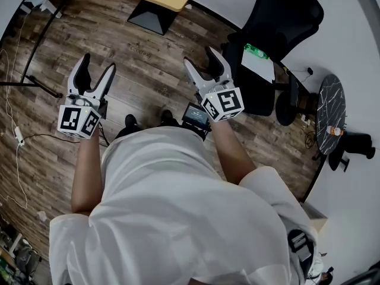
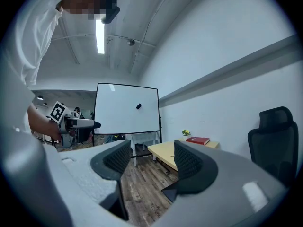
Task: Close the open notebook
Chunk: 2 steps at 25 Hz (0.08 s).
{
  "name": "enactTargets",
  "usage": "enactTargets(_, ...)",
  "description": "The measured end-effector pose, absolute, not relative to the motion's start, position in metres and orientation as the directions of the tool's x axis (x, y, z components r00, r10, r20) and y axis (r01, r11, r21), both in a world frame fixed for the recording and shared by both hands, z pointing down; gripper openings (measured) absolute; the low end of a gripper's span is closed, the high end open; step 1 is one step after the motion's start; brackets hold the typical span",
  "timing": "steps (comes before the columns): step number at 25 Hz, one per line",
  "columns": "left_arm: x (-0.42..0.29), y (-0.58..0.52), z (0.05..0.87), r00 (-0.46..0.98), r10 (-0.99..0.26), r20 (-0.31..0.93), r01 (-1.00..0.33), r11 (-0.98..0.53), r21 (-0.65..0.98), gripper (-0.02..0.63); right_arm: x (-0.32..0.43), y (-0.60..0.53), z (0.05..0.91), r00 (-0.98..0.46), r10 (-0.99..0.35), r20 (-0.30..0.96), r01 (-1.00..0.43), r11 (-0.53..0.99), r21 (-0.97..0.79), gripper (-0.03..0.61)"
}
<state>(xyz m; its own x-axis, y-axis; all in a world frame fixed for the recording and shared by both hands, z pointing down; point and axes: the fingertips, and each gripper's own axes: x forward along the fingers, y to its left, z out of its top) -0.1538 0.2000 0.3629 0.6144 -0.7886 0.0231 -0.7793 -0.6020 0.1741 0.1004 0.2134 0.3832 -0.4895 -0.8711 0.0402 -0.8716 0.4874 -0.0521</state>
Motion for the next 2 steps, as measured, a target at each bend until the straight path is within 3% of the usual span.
enactTargets(2, -0.154, 0.201, 0.3625, 0.61, -0.792, 0.022, -0.783, -0.598, 0.172, 0.342, 0.1014, 0.2145, 0.384, -0.491, -0.87, 0.04, -0.871, 0.489, -0.057, 0.291)
